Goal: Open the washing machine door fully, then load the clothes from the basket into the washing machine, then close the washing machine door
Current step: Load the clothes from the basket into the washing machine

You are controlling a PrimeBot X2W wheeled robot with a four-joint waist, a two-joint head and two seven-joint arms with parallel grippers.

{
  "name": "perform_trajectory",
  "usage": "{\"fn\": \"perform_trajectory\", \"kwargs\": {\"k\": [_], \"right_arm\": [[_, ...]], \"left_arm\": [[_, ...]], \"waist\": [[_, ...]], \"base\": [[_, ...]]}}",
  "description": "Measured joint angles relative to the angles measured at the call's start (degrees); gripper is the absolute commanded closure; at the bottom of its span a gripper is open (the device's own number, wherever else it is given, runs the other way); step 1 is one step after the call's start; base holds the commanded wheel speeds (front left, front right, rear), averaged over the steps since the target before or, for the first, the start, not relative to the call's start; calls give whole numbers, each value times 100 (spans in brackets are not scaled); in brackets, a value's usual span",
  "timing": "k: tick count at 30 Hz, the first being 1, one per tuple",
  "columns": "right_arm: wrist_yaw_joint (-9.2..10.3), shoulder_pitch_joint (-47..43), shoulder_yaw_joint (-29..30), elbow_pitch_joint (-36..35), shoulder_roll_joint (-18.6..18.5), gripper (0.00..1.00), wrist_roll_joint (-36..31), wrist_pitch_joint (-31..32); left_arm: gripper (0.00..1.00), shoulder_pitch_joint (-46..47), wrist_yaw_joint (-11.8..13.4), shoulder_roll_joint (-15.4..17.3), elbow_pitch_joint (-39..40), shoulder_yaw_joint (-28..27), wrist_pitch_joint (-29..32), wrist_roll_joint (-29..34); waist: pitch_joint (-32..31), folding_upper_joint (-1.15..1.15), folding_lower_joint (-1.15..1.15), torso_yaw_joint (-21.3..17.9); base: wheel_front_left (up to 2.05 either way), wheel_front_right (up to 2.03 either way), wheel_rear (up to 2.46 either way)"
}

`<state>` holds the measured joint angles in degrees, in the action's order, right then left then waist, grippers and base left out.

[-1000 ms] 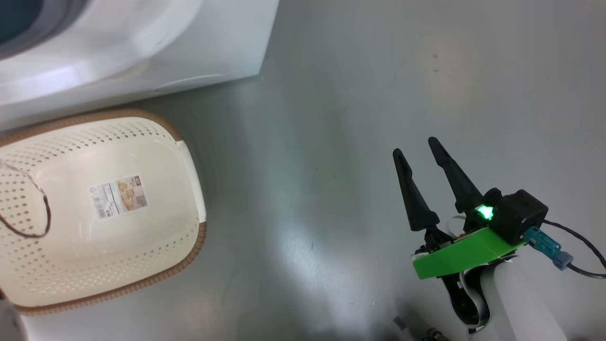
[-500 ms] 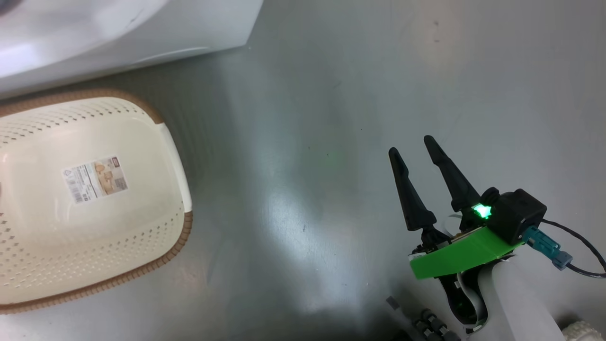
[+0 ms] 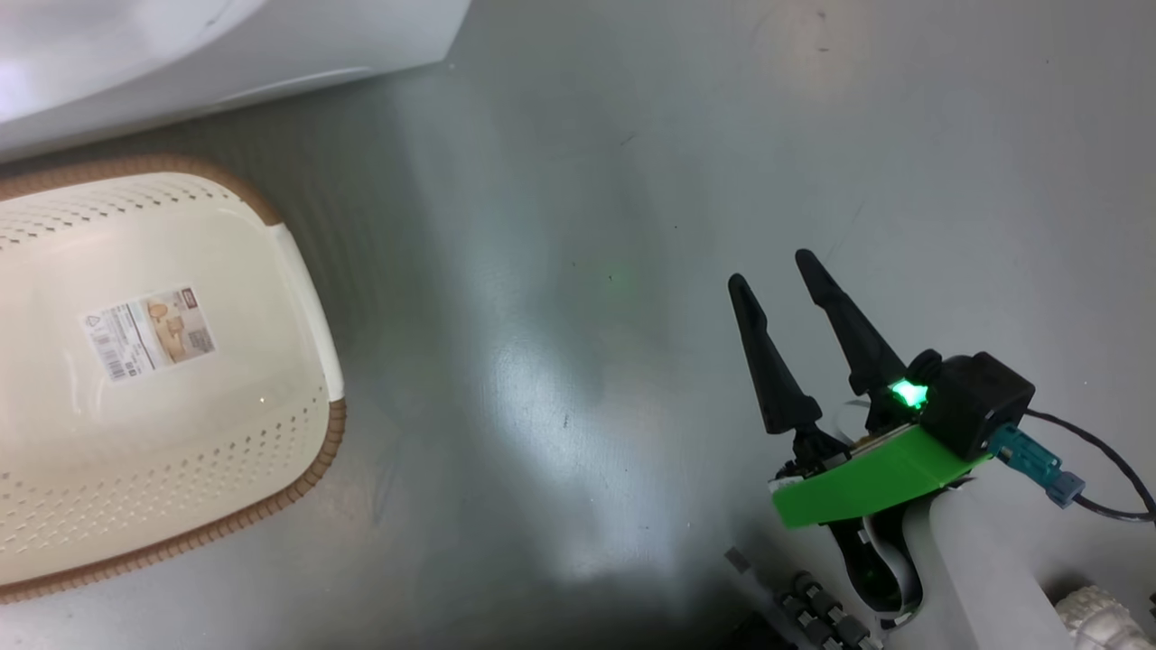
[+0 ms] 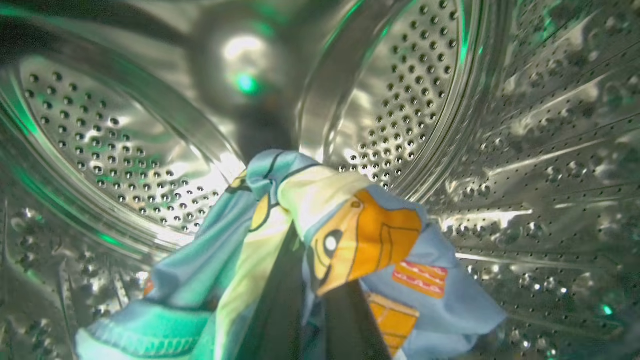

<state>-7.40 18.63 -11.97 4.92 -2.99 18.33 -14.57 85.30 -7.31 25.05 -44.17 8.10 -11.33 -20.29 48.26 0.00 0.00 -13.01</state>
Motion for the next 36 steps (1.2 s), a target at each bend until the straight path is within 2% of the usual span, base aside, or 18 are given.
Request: {"fn": "perform_trajectory", "kwargs": {"k": [10, 11, 12, 13, 14, 26, 36], "right_arm": [[0, 53, -31, 40, 0, 0, 45, 0], [0, 53, -31, 43, 0, 0, 45, 0], [0, 53, -31, 48, 0, 0, 45, 0], [0, 53, -31, 54, 0, 0, 45, 0], [0, 53, -31, 59, 0, 0, 46, 0], [0, 141, -16, 115, 0, 0, 48, 0], [0, 141, 127, 163, -1, 0, 40, 0]], "left_arm": [[100, 103, 0, 220, -509, 426, 432, -482], [85, 107, 0, 224, -547, 467, 485, -511], [59, 109, 0, 222, -617, 482, 582, -587], [16, 109, 0, 224, -672, 520, 673, -673], [0, 109, 0, 226, -703, 553, 717, -728], [0, 110, 0, 366, -1002, 845, 972, -1076], [0, -215, 0, 233, -1067, 947, 331, -1229]], "waist": [[32, 0, 0, -17], [25, 0, 0, -15], [19, 0, 0, -13], [13, 0, 0, -11], [10, 0, 0, -9], [-123, 0, 0, 29], [-383, 0, 0, 126]], "base": [[0, 0, 0], [0, 0, 0], [0, 0, 0], [0, 0, 0], [0, 0, 0], [0, 0, 0], [0, 0, 0]]}}
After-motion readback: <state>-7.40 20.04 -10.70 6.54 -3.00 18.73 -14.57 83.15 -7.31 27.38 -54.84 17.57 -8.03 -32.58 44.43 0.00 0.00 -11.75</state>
